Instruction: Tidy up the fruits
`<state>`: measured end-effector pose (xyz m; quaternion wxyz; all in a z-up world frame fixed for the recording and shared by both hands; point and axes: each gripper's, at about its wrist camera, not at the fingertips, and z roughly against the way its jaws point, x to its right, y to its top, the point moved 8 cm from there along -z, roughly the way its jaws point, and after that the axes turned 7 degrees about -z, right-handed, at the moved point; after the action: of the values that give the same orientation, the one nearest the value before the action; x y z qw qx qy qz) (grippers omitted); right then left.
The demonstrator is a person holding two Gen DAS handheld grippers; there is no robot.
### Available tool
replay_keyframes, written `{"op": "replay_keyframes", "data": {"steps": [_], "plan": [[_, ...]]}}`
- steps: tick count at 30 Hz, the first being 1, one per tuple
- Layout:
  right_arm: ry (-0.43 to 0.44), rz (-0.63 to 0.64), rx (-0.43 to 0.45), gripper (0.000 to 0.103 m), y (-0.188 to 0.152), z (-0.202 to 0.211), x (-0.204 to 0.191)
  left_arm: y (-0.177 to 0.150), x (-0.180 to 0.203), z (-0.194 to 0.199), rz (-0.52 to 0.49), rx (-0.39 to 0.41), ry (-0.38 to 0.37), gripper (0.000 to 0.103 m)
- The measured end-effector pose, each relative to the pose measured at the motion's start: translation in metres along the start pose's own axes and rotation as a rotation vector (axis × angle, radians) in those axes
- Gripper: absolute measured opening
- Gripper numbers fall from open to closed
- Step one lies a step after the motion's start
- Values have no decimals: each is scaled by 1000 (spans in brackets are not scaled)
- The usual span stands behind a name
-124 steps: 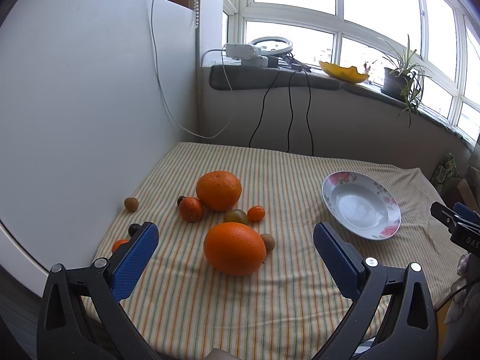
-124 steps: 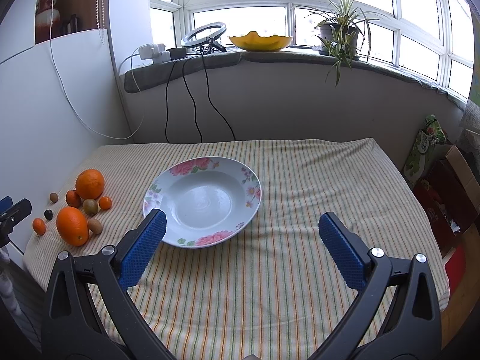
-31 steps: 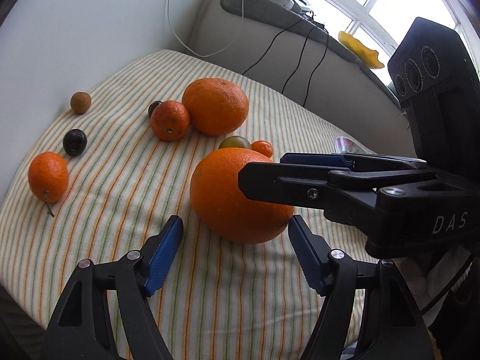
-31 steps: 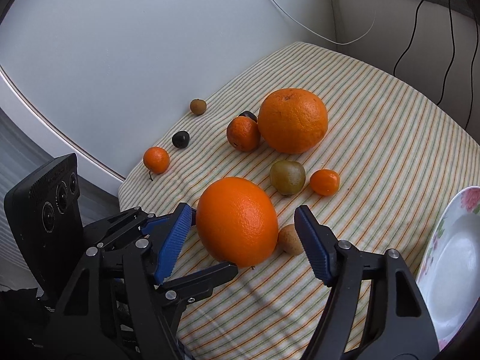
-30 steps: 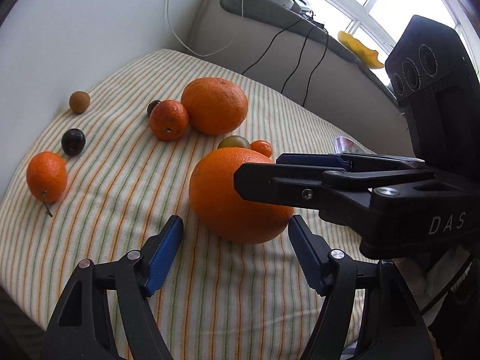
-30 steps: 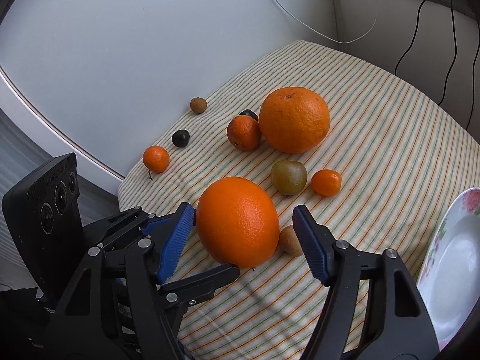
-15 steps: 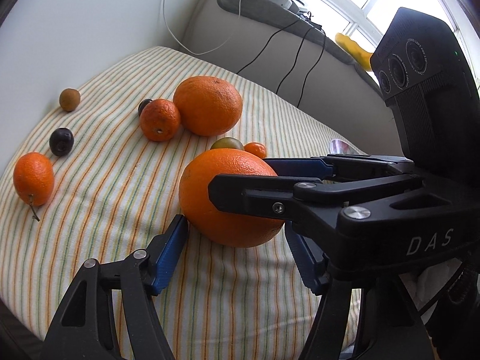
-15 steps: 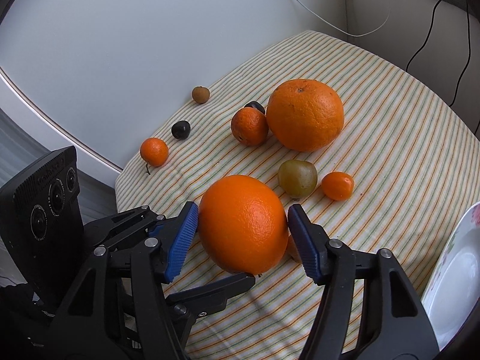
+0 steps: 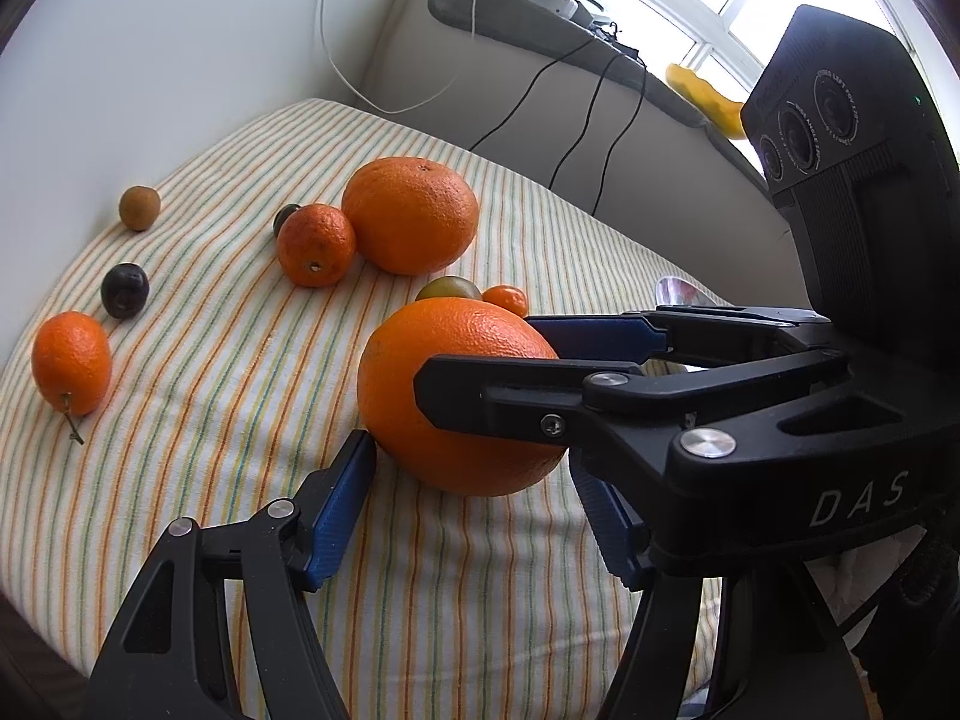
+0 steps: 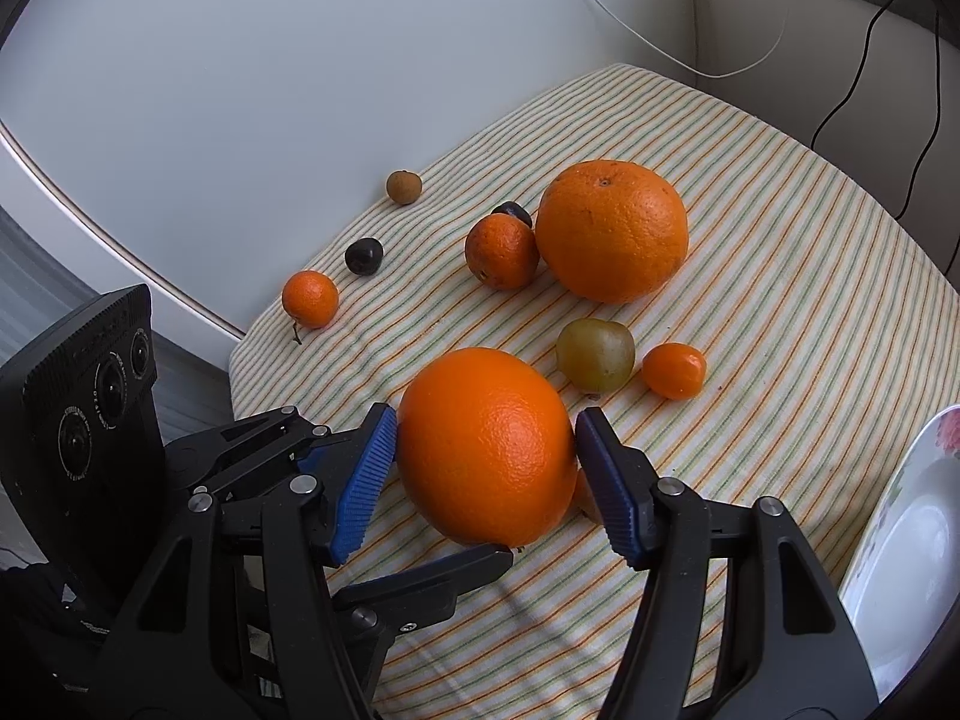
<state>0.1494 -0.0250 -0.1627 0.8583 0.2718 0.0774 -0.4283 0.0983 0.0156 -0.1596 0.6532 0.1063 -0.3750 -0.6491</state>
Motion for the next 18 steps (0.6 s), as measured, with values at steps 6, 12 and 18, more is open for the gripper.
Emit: {"op": "replay_keyframes", "data": {"steps": [6,12,18], "plan": [[7,-13,10,65,-1,6,1,1,5,1,-7,2,-1,67],[18,-22,35,65,-1,20,2,7,17,6,-37,16,4,66],[18,-41,72,65,0,42,10,14,34,8,-63,25,-14,67]]}}
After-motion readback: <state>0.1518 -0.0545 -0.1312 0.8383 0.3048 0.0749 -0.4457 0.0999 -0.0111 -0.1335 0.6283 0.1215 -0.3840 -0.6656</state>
